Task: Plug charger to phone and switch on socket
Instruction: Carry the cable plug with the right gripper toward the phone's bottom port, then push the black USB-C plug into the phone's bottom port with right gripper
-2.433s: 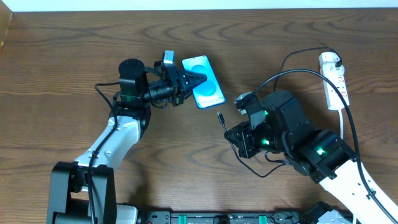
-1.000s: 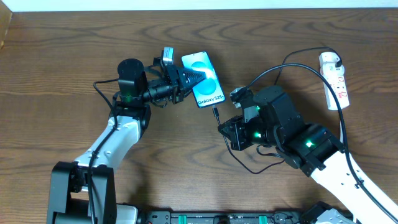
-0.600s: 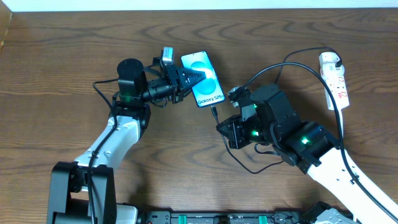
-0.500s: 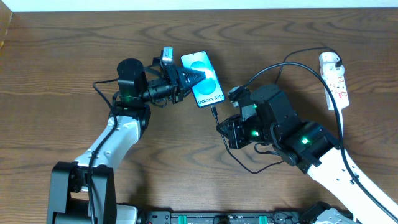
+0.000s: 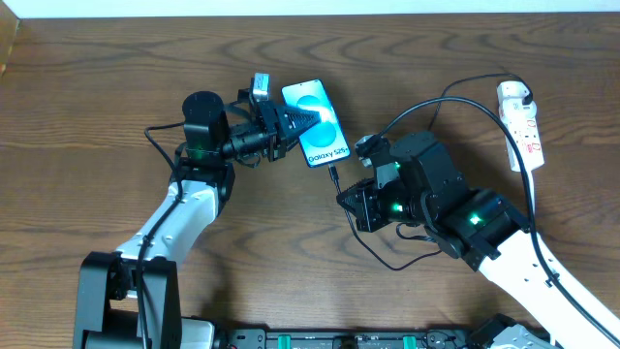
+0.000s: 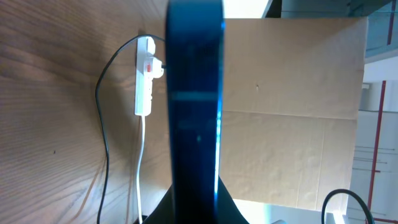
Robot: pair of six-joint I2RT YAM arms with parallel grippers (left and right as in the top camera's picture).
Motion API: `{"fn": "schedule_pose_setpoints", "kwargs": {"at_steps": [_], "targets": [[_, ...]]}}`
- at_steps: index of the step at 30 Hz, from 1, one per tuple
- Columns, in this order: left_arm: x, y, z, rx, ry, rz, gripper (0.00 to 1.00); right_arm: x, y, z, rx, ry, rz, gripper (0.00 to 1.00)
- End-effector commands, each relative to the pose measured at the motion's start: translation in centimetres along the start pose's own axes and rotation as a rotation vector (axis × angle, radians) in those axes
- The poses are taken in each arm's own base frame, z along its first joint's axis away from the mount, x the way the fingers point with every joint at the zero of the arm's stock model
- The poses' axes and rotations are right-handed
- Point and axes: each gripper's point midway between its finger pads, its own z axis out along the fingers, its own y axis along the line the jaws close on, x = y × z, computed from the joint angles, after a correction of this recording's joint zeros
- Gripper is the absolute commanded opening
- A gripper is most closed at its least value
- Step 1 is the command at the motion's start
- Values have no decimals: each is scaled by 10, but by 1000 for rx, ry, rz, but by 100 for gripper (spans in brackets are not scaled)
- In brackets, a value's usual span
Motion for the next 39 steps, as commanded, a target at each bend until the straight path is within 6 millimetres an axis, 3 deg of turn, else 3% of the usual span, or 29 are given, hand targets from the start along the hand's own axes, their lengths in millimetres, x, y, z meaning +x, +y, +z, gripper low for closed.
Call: {"fn": "schedule_pose_setpoints", "kwargs": {"at_steps": [1, 19, 23, 34, 39], "targets": [[5, -16, -2, 30, 32, 68, 7, -1, 1, 0, 1, -6, 5, 1], [7, -17, -2, 33, 45, 100, 7, -12, 0, 5, 8, -43, -9, 1], [11, -17, -2, 38, 66, 114, 7, -15, -8, 8, 45, -55, -5, 1], [16, -18, -2, 46, 94, 166, 7, -44, -6, 6, 58, -181, -47, 1], [16, -18, -2, 46, 94, 165, 8, -48, -6, 6, 61, -199, -51, 1]]}}
